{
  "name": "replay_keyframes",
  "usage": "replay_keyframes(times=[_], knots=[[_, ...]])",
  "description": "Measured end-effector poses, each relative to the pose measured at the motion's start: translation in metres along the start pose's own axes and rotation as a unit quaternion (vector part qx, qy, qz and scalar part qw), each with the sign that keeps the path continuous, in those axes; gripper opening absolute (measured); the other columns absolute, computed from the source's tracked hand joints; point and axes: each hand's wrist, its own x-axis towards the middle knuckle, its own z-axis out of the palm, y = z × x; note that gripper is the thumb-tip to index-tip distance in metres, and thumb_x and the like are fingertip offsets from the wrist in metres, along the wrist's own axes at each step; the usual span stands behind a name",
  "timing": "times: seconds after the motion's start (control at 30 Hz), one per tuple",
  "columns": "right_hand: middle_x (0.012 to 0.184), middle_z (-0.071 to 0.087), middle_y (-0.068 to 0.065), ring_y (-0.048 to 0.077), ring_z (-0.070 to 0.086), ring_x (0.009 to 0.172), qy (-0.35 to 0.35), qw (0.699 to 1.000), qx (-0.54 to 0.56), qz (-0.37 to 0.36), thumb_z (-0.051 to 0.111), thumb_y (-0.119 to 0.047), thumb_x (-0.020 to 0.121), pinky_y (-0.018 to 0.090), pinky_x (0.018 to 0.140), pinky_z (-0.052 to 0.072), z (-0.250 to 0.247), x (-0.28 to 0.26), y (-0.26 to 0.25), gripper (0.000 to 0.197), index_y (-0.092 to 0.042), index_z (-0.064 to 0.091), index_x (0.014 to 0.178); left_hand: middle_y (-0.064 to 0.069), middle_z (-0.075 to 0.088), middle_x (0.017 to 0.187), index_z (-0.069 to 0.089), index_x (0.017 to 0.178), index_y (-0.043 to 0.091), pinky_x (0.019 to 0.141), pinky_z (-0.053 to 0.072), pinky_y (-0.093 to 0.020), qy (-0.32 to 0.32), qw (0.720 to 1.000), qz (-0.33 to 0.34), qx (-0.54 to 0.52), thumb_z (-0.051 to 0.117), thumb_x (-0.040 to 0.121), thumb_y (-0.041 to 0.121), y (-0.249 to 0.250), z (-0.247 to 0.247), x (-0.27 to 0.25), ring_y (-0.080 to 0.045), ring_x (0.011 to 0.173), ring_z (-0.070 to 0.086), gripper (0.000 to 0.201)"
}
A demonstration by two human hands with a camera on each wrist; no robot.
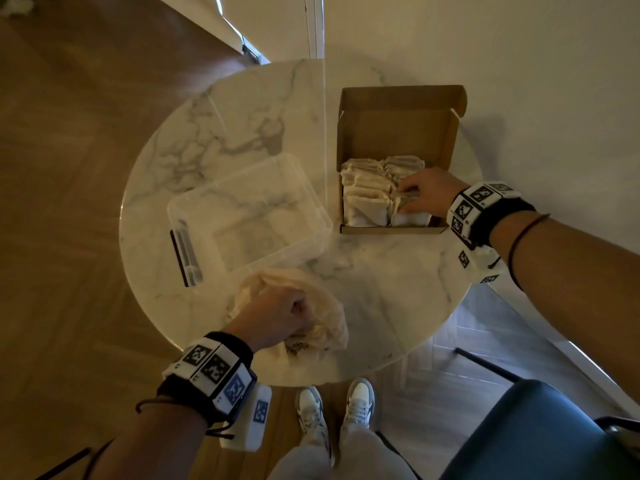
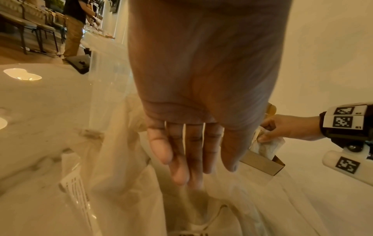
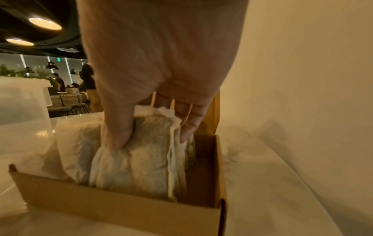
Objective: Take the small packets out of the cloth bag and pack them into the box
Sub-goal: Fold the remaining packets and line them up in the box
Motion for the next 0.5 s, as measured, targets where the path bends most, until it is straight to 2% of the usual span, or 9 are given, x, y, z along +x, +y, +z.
replay_keyframes(times=[0.1,0.2,0.27,0.3,0.4,0.5], knots=[[0.128,0.061,0.01,0.027,0.055,0.117,0.012,1.0,-0.015,0.008,0.075,-0.031,0.079,0.03,0.092,0.042,0.003,0.006,0.003,0.051,-0.014,0.061,0.125,0.001,0.066,0.082,0.065,0.083,0.013,0.068,0.048,-0.028,-0.001,1.0,-0.005,0.005,0.06,0.092,0.028,-0.002,0.001,0.002,-0.012,0.076,0.061,0.018],[0.125,0.06,0.011,0.032,0.053,0.115,0.064,0.995,-0.074,0.003,0.071,-0.033,0.081,0.04,0.093,0.046,0.01,0.005,0.002,0.043,-0.02,0.063,0.121,-0.006,0.065,0.077,0.063,0.083,0.007,0.06,0.042,-0.026,0.009,1.0,-0.01,0.027,0.056,0.094,0.028,-0.002,0.002,0.002,-0.017,0.068,0.058,0.025],[0.127,0.054,0.011,0.034,0.045,0.117,0.103,0.988,-0.115,0.008,0.068,-0.031,0.08,0.044,0.095,0.041,0.016,0.001,-0.001,0.044,-0.023,0.06,0.122,-0.006,0.061,0.07,0.061,0.079,0.007,0.055,0.037,-0.025,0.021,0.999,-0.02,0.035,0.055,0.094,0.026,-0.002,0.0,0.001,-0.015,0.059,0.051,0.025],[0.127,0.05,0.011,0.034,0.041,0.118,0.125,0.984,-0.122,0.018,0.068,-0.028,0.079,0.045,0.096,0.038,0.018,-0.002,-0.003,0.047,-0.022,0.057,0.124,-0.003,0.06,0.069,0.06,0.078,0.009,0.055,0.038,-0.026,0.028,0.999,-0.026,0.039,0.055,0.094,0.025,-0.001,-0.002,0.001,-0.014,0.058,0.05,0.024],[0.124,0.046,0.013,0.035,0.04,0.117,0.206,0.974,-0.08,0.041,0.07,-0.021,0.071,0.047,0.094,0.035,0.02,-0.016,-0.019,0.056,-0.02,0.054,0.125,0.002,0.06,0.069,0.059,0.073,0.015,0.058,0.045,-0.031,0.068,0.996,-0.039,0.051,0.055,0.091,0.022,-0.002,-0.01,-0.001,-0.016,0.063,0.056,0.02],[0.119,0.049,0.011,0.034,0.043,0.113,0.271,0.962,-0.012,0.03,0.068,-0.023,0.071,0.045,0.095,0.037,0.032,-0.039,-0.044,0.042,-0.02,0.058,0.112,0.004,0.057,0.069,0.056,0.071,0.019,0.054,0.038,-0.029,0.097,0.991,-0.062,0.063,0.055,0.09,0.022,-0.005,-0.021,-0.009,-0.016,0.062,0.052,0.019]])
